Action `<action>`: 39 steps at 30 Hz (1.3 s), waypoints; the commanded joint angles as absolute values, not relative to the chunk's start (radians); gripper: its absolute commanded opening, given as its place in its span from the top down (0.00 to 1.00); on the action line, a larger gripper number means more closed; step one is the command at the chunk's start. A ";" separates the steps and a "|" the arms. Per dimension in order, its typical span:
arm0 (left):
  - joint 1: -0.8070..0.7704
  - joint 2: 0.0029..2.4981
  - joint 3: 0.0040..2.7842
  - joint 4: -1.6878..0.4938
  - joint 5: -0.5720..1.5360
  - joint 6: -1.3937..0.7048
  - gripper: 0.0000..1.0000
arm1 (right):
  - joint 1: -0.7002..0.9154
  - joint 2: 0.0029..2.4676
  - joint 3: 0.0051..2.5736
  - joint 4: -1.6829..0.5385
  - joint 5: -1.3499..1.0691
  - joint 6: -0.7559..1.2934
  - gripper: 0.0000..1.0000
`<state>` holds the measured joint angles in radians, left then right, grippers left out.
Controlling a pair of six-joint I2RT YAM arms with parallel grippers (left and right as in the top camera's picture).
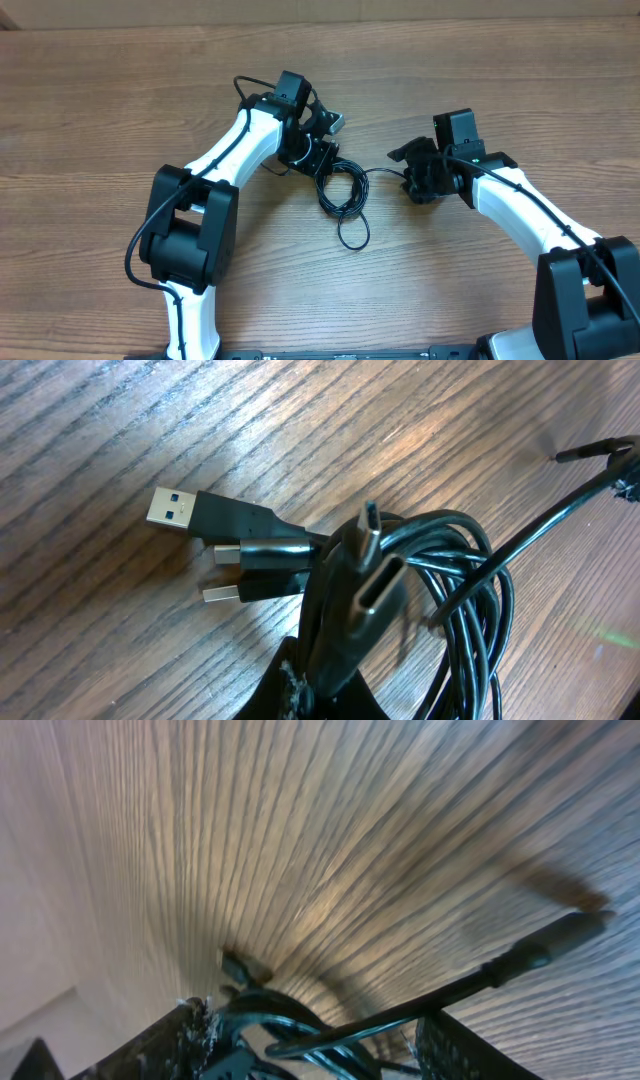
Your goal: Untangle cables
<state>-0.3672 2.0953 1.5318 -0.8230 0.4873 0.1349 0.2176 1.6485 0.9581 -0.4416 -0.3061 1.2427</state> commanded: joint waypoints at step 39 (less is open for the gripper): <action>-0.352 2.072 1.561 -0.810 0.567 0.063 0.96 | 0.413 1.567 1.008 -0.470 -0.530 0.810 0.96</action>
